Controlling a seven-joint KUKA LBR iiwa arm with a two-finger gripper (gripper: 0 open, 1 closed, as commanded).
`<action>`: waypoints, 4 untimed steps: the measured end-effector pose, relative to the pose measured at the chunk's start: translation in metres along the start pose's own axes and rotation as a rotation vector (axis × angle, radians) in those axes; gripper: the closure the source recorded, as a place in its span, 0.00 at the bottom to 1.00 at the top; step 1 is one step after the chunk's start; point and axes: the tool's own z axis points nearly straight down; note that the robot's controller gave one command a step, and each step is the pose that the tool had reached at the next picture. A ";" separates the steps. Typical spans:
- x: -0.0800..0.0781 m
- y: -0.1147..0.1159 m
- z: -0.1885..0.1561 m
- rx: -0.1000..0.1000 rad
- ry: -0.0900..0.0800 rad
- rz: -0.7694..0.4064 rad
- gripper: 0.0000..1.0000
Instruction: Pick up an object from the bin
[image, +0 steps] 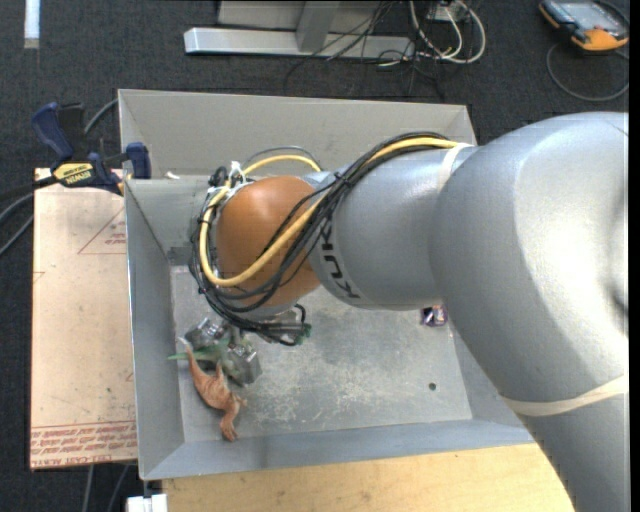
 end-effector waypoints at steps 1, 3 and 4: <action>0.000 0.000 0.000 0.000 0.000 0.001 1.00; 0.015 -0.004 0.000 -0.001 -0.004 -0.013 1.00; 0.012 -0.006 0.001 -0.001 -0.005 -0.025 1.00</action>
Offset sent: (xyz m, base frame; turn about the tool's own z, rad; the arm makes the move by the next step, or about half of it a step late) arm 0.0033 -0.0096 -0.0008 -0.0142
